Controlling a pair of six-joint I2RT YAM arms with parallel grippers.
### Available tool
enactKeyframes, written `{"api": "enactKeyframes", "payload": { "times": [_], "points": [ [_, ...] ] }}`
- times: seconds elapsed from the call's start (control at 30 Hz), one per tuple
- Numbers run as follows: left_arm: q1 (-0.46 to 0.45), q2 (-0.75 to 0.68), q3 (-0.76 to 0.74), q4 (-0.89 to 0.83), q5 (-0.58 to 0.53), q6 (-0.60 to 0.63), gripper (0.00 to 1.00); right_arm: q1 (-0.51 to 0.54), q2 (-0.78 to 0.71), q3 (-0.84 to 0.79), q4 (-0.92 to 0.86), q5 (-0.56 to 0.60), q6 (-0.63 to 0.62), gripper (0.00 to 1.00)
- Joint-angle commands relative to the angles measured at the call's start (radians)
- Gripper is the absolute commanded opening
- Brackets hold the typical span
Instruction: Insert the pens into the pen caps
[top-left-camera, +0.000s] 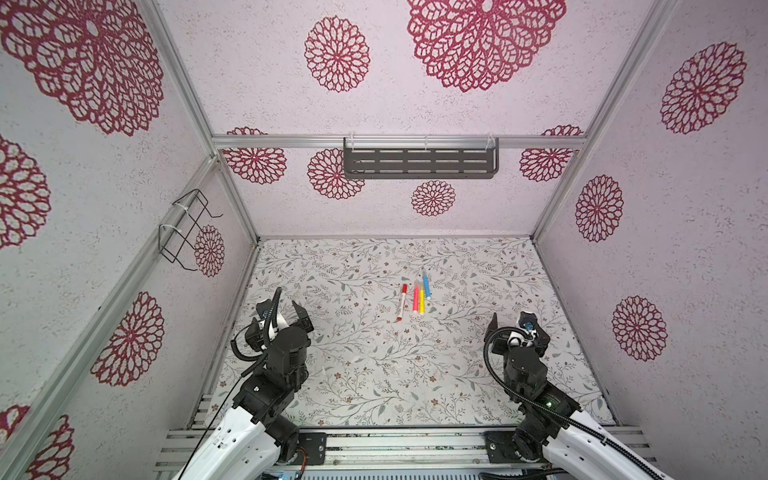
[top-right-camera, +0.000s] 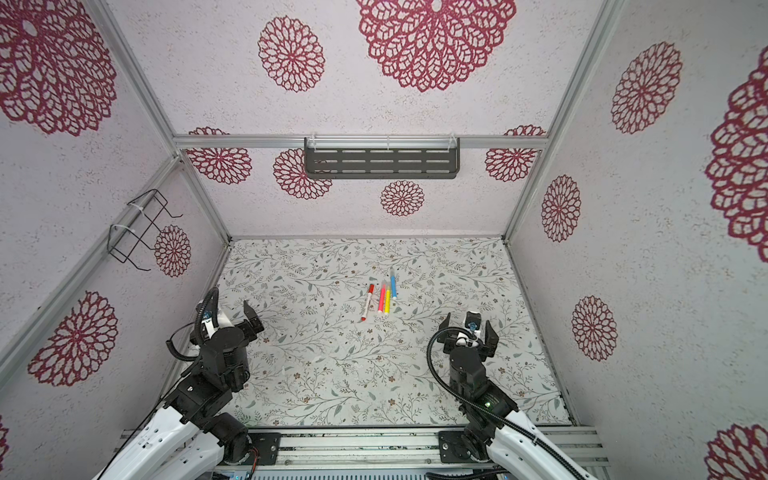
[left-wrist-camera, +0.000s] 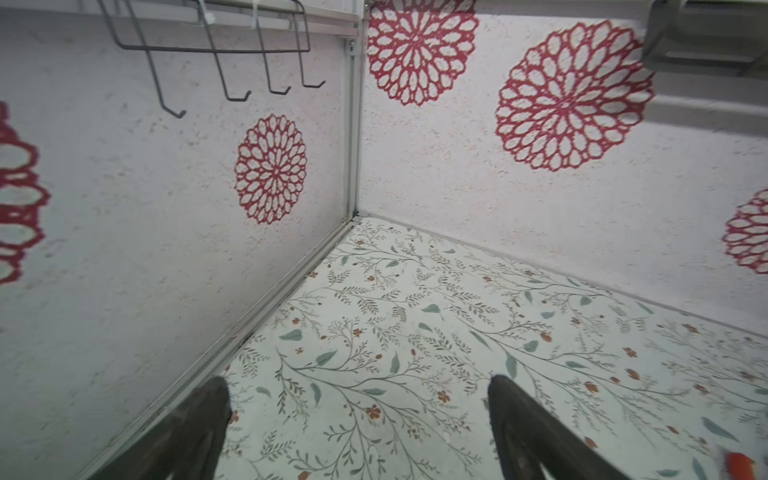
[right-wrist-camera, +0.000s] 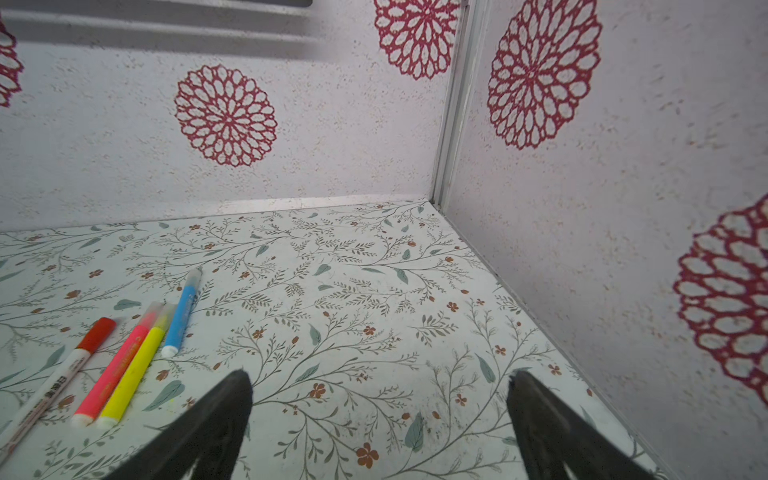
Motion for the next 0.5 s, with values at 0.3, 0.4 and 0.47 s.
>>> {"api": "enactKeyframes", "payload": {
  "times": [0.3, 0.4, 0.47],
  "points": [
    [0.002, 0.052, -0.067, 0.041, -0.157, 0.031, 0.99, -0.002, 0.032, -0.145, 0.243, 0.135, -0.113, 0.99],
    [-0.002, 0.075, -0.087, 0.045, -0.145, 0.015, 0.99, -0.002, 0.016, -0.166, 0.234, 0.148, -0.095, 0.99],
    [-0.008, 0.091, -0.093, 0.056, -0.150, 0.034, 0.99, -0.002, -0.004, -0.173, 0.215, 0.141, -0.086, 0.99]
  ]
}}
